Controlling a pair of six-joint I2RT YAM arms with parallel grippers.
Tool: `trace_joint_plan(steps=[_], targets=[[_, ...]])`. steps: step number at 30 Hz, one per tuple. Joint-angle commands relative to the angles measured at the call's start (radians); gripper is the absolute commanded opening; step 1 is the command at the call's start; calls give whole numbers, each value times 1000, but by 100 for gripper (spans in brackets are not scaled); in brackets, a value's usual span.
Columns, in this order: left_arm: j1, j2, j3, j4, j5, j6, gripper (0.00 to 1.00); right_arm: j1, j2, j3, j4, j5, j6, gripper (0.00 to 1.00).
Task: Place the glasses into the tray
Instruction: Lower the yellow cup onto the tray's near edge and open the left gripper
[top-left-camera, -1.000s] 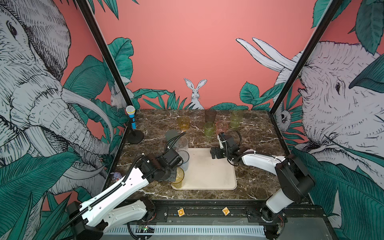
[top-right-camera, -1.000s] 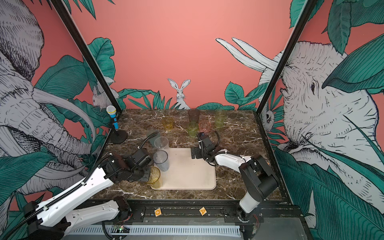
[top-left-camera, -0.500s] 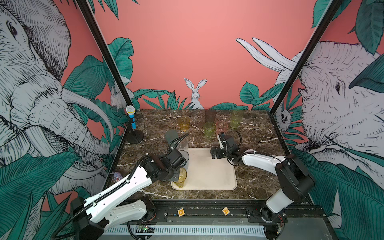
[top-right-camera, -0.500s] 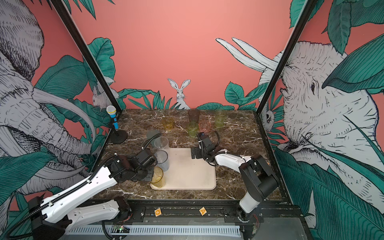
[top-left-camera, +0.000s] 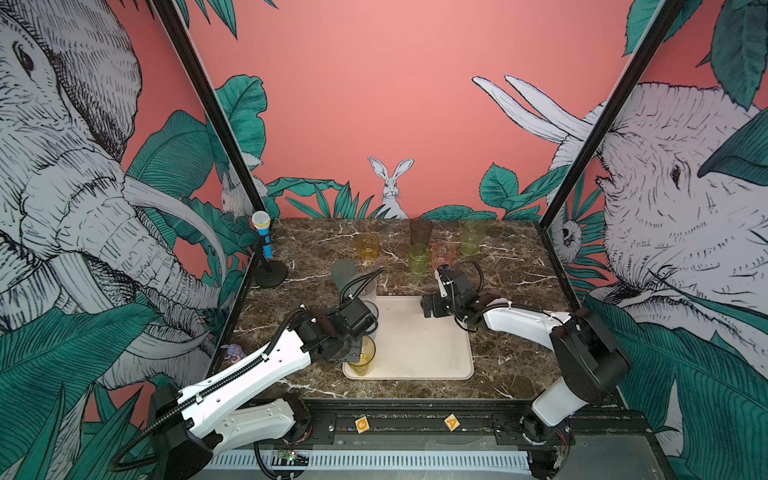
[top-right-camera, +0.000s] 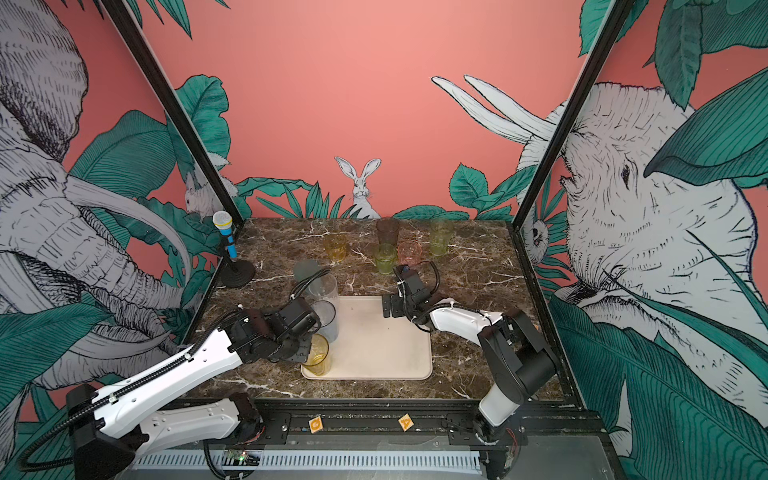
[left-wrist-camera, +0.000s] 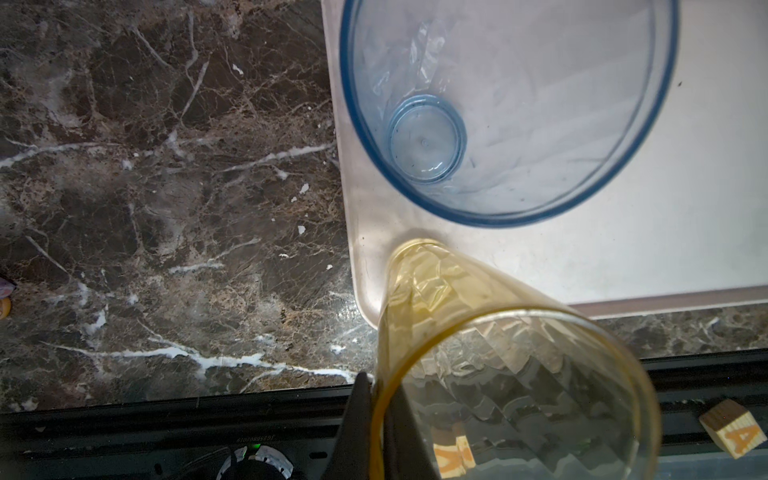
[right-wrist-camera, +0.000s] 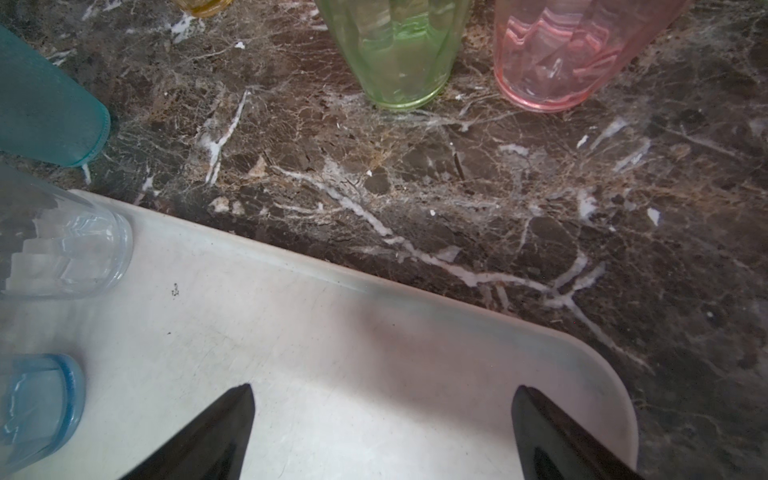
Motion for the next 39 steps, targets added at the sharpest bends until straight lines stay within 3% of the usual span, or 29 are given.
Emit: trace_joint_plan(steps=[1,21,39], targets=[[-7,-4,-9,6,-23,-17,0,-6,-6,23,2,13,2,99],[-7,16,-9,32,-3,-12,0,-11,-6,23,-2,8,2,99],[-7,29,88,-31,-47,-22,38,-13,-63,-5,20,8,5,99]])
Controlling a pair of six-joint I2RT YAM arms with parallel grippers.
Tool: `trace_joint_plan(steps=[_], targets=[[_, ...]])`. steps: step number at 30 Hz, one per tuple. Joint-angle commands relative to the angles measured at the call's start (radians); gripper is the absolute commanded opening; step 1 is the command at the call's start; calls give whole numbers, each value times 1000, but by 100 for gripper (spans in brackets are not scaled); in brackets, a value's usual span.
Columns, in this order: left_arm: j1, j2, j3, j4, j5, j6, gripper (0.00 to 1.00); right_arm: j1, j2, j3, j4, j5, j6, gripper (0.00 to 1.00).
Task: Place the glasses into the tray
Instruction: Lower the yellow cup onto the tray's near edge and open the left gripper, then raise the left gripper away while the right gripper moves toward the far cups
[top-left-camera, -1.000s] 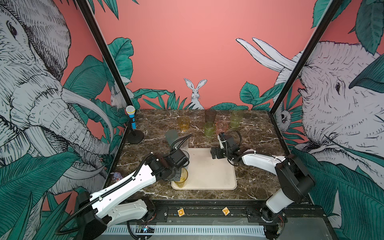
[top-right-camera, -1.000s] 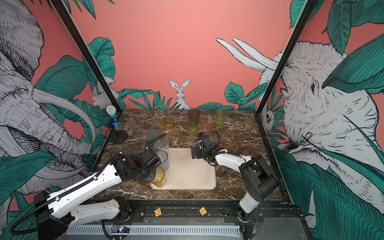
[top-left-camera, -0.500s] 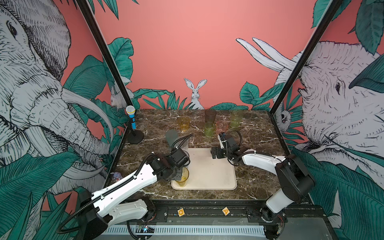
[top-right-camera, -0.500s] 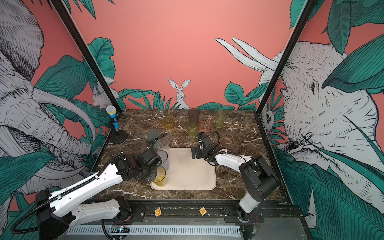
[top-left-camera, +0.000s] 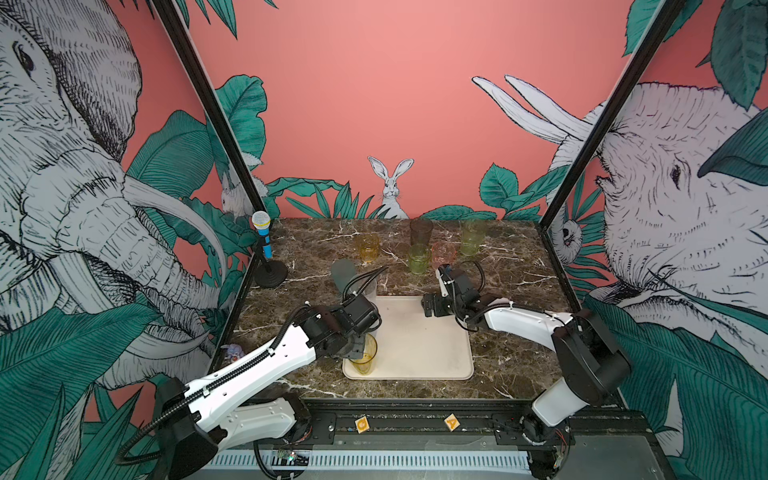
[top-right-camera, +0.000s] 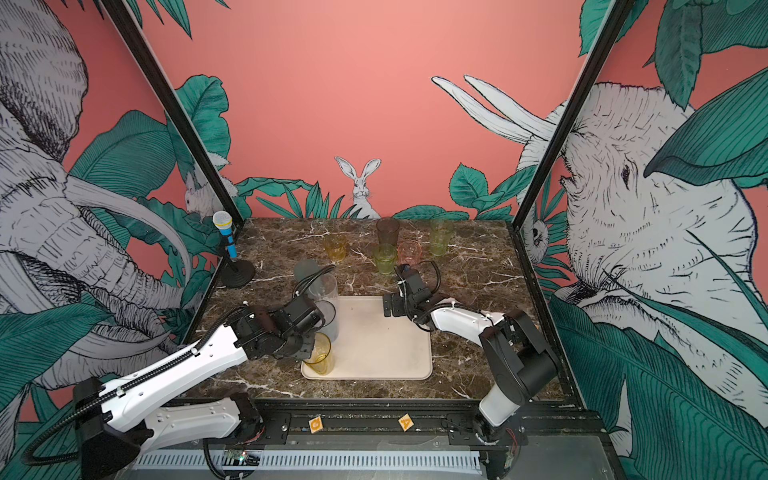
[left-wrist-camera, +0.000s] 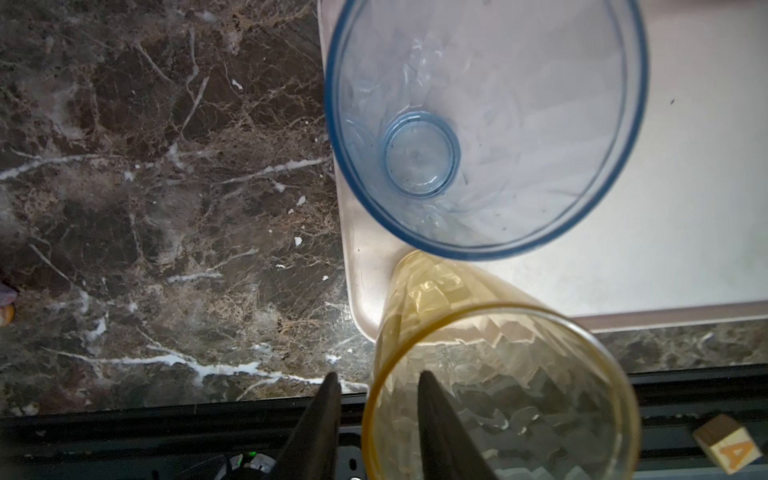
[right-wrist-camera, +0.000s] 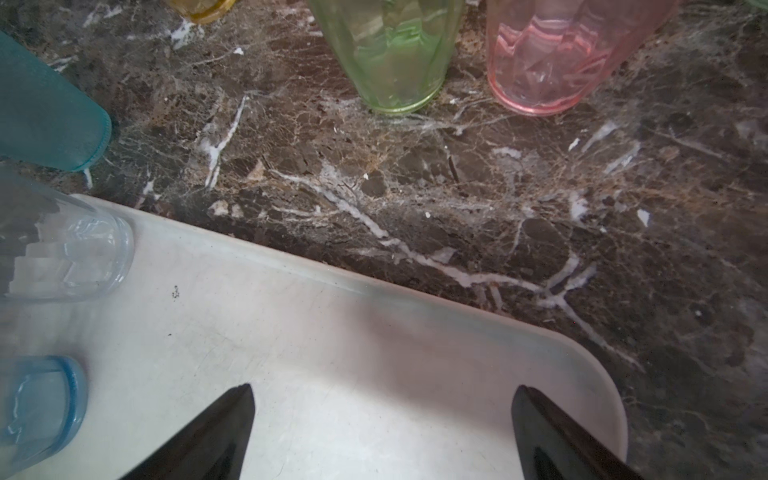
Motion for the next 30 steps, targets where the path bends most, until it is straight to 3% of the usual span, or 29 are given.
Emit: trace_joint_plan(steps=[1,8,17,30], targets=[[-7,-15,57,-40,-38,-12,41,-6,-52,-7,23,13,5,99],[5,-8,189,-129,-146,27,56,-6,-113,-15,7,43,-15,99],[87,-47,267,-125,-164,80,66,-5,-182,80,-145,53,5,99],[125,-199,176,-41,-331,124,74,-6,-157,398,-498,59,45,99]])
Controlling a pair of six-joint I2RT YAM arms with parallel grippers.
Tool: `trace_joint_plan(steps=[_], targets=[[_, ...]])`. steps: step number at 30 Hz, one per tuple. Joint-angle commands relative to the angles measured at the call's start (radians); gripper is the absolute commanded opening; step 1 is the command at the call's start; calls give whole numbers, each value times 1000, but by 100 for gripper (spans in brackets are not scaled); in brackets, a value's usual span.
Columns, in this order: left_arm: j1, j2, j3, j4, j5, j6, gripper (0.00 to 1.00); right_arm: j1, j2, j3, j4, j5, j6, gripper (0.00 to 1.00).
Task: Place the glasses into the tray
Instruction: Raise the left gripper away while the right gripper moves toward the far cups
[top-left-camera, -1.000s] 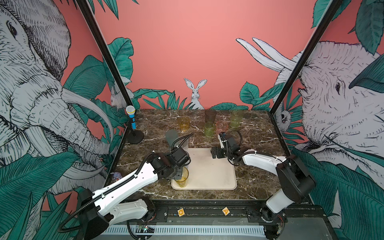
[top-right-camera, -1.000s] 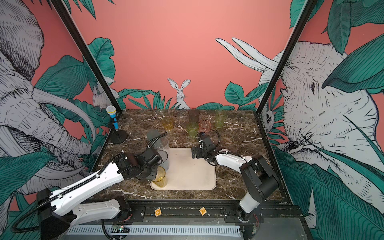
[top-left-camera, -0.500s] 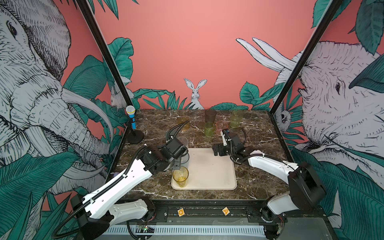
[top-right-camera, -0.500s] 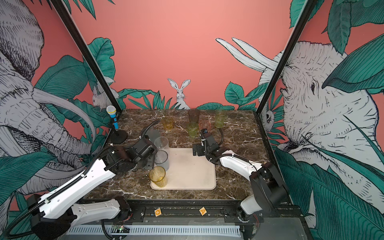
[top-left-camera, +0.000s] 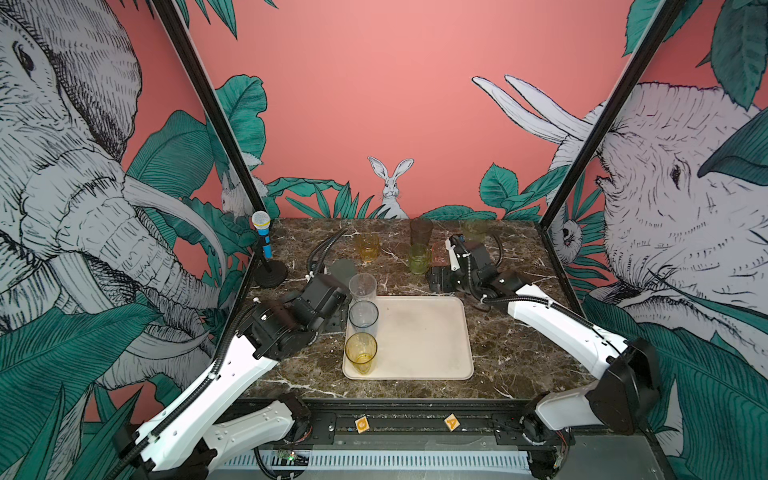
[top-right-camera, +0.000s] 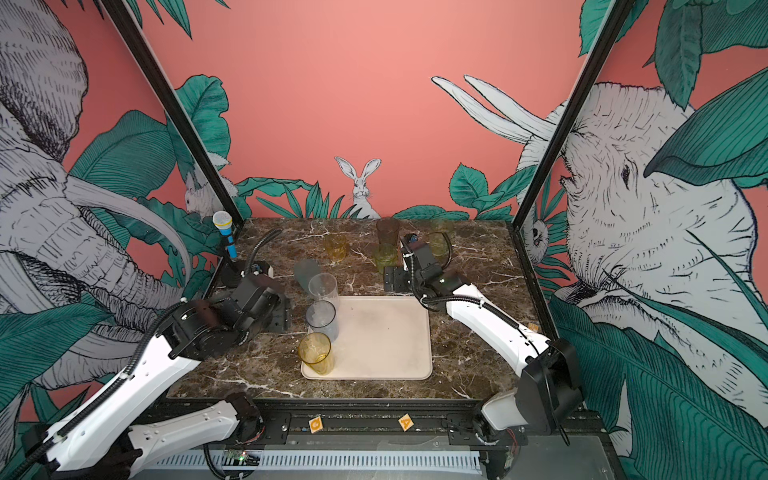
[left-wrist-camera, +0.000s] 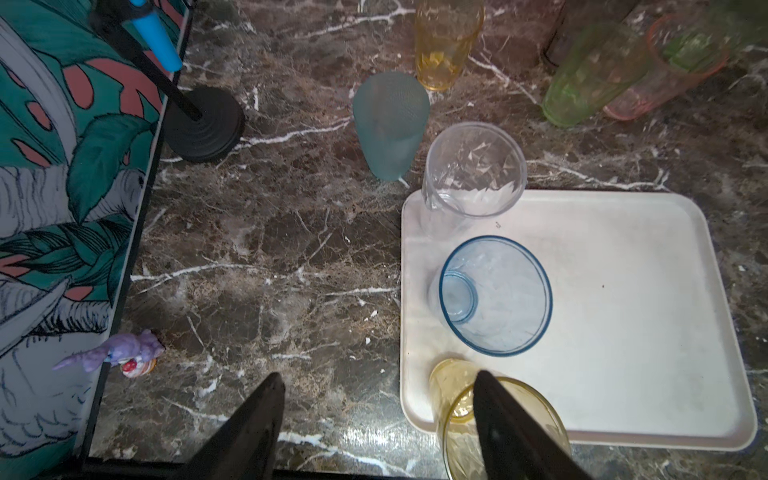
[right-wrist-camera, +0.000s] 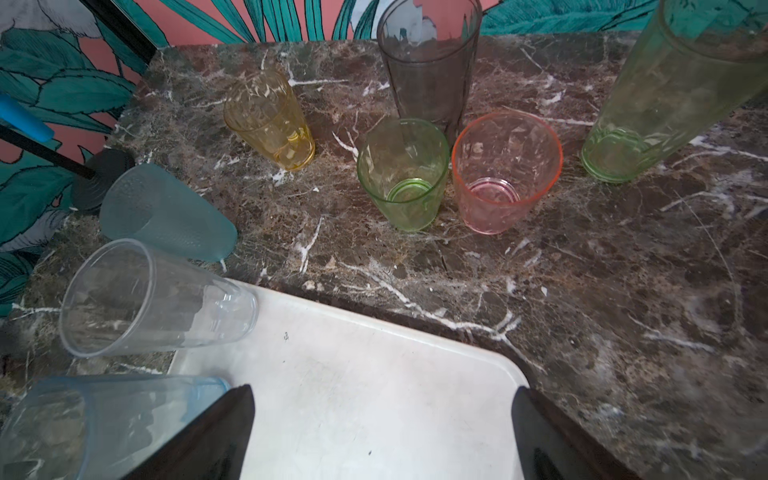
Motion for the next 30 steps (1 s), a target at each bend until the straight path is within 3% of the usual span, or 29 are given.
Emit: trace_joint_plan(steps=[1,11,19,23,27,30], targets=[[3,-44,-46,8,-102,10,74,-6,23,86,-128,26,14,99],[4,-181,-151,15,-243,-6,81,-10,129,350,-239,110,-2,99],[4,-247,-241,23,-423,17,99,-80,272,548,-258,124,-18,99],[5,-311,-318,146,-479,156,100,-125,356,629,-255,112,-26,99],[10,-372,-377,225,-562,199,100,-162,460,733,-278,102,-37,99],[13,-397,-414,291,-565,249,100,-178,544,833,-310,94,-47,98]])
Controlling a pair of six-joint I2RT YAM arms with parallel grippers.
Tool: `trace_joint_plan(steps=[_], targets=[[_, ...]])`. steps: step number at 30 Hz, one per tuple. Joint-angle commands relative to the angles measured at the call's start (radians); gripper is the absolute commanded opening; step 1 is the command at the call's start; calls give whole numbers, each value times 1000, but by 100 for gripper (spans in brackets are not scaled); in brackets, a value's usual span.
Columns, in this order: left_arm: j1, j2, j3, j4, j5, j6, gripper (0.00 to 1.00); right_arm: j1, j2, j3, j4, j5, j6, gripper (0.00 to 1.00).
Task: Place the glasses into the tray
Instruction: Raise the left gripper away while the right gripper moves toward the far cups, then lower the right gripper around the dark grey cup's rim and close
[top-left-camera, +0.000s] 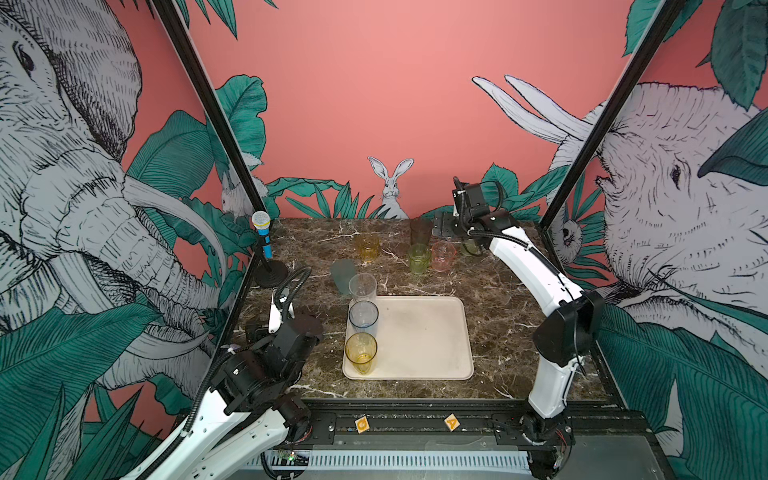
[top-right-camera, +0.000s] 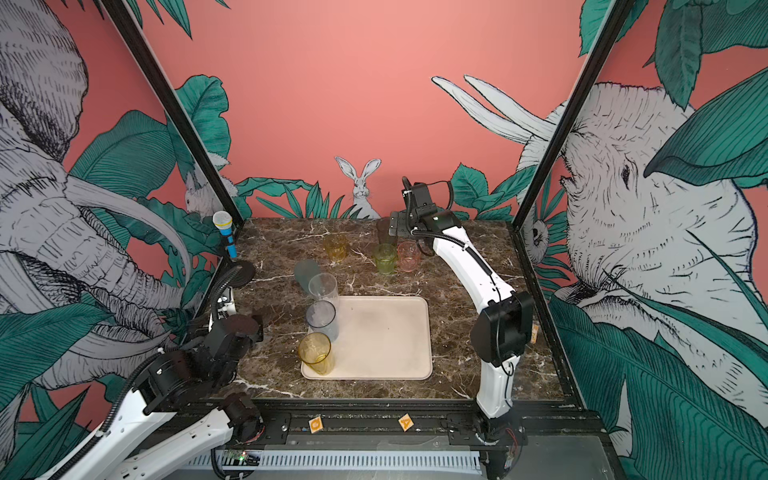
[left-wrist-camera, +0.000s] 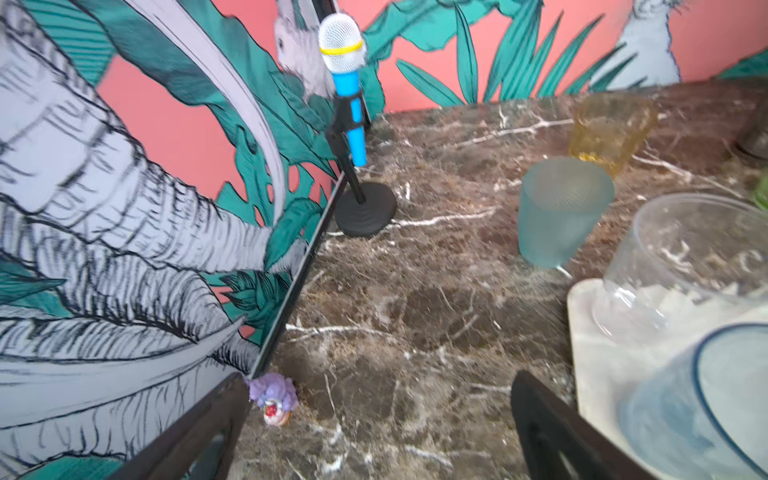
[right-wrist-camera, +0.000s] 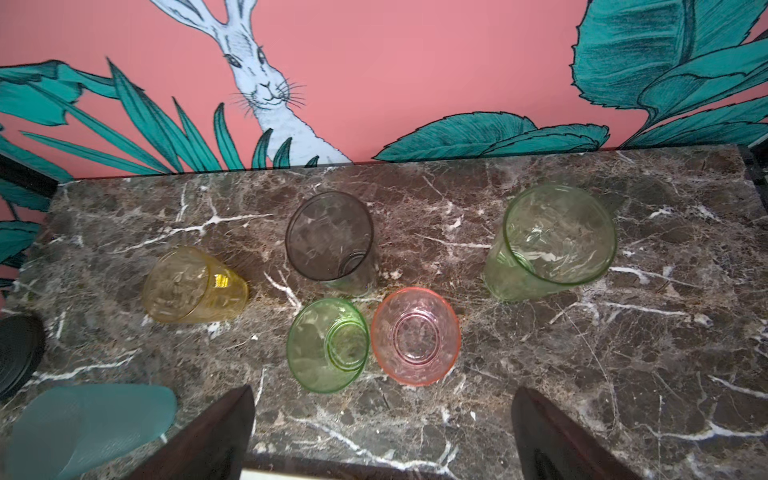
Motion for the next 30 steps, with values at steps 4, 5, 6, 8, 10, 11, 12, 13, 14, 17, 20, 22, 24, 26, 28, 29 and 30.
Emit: trace_joint_plan(steps=[4,5,6,8,10,11,12,13,14,17,20,22,24,26,28,29,30], targets=[[8,-18,-46,108,-67,66,99,-22,152,212,-86,7,-27,97],[8,-14,-46,108,-68,67,99,-22,177,238,-91,10,-28,97],[9,-9,-43,110,-68,69,100,-24,196,263,-94,11,-27,97],[9,-4,-37,116,-64,79,99,-24,234,309,-102,5,-25,96],[9,2,-31,116,-60,80,99,-25,271,357,-111,4,-23,95],[9,2,-29,116,-56,79,99,-25,288,377,-114,5,-21,95],[9,3,-27,116,-53,78,100,-25,305,401,-118,6,-20,94],[8,3,-24,114,-50,76,99,-25,321,422,-127,6,-19,94],[9,2,-23,110,-48,69,99,-25,338,444,-131,10,-19,93],[9,-2,-22,90,-33,36,100,-26,375,483,-135,18,-13,91],[8,-11,-28,83,-10,15,99,-25,407,507,-129,32,1,85],[9,-13,-32,75,-2,2,99,-25,429,525,-127,38,12,83],[9,-15,-32,68,4,-6,99,-26,448,542,-125,36,17,81],[9,-14,-33,64,10,-11,99,-26,471,562,-127,30,24,78],[9,-14,-33,64,15,-13,99,-25,488,575,-125,27,31,77],[9,-13,-32,64,17,-17,99,-25,497,579,-123,27,35,77],[9,-14,-33,64,19,-20,99,-25,505,583,-123,27,38,76]])
